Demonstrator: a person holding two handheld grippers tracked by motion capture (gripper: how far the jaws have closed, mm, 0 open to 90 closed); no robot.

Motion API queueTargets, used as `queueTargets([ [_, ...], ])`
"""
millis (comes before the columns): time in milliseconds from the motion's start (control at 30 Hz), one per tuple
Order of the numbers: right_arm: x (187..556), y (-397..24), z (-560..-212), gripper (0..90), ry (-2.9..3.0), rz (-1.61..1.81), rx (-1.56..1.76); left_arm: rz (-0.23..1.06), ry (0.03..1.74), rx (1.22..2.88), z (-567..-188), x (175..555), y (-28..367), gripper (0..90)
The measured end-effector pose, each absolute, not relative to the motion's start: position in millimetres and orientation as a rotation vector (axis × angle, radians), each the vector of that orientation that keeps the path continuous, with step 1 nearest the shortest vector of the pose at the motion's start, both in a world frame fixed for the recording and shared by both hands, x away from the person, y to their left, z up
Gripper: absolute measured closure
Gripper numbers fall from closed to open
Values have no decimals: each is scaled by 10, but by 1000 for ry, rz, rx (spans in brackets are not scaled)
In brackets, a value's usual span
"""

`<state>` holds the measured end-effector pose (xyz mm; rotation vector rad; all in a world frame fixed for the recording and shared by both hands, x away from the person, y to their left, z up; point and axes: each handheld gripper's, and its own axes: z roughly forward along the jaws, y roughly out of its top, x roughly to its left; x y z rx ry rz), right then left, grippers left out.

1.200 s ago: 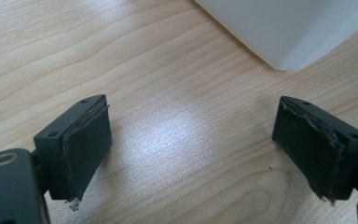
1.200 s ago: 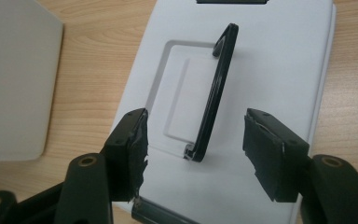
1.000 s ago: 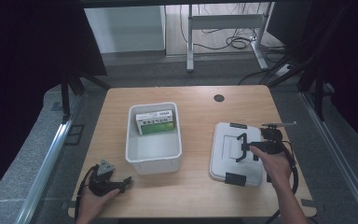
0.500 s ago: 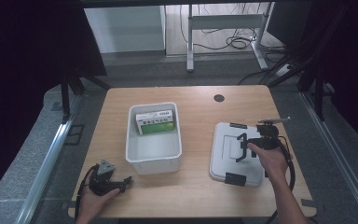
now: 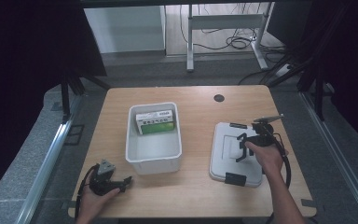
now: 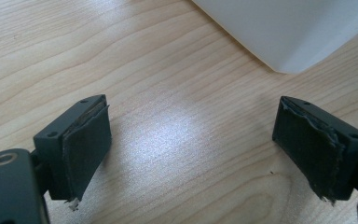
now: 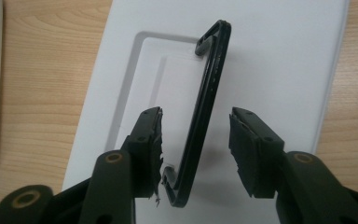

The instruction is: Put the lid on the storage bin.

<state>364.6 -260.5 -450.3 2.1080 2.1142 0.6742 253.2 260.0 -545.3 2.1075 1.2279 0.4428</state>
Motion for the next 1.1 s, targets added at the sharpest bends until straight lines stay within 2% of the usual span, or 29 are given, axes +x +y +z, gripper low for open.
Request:
queueTargets([
  [333,3743,-2573,-4540,663,2099,636,2158,443,1228,2107,-5453,2532,2600,114],
  [667,3785,-2596,-4570,810,2044,644,2241,443,1228,2107,-5453,2533,2600,114],
  [1100,3782,-2626,-4582,844,1967,704,2352,443,1228,2107,-5453,2533,2600,114],
])
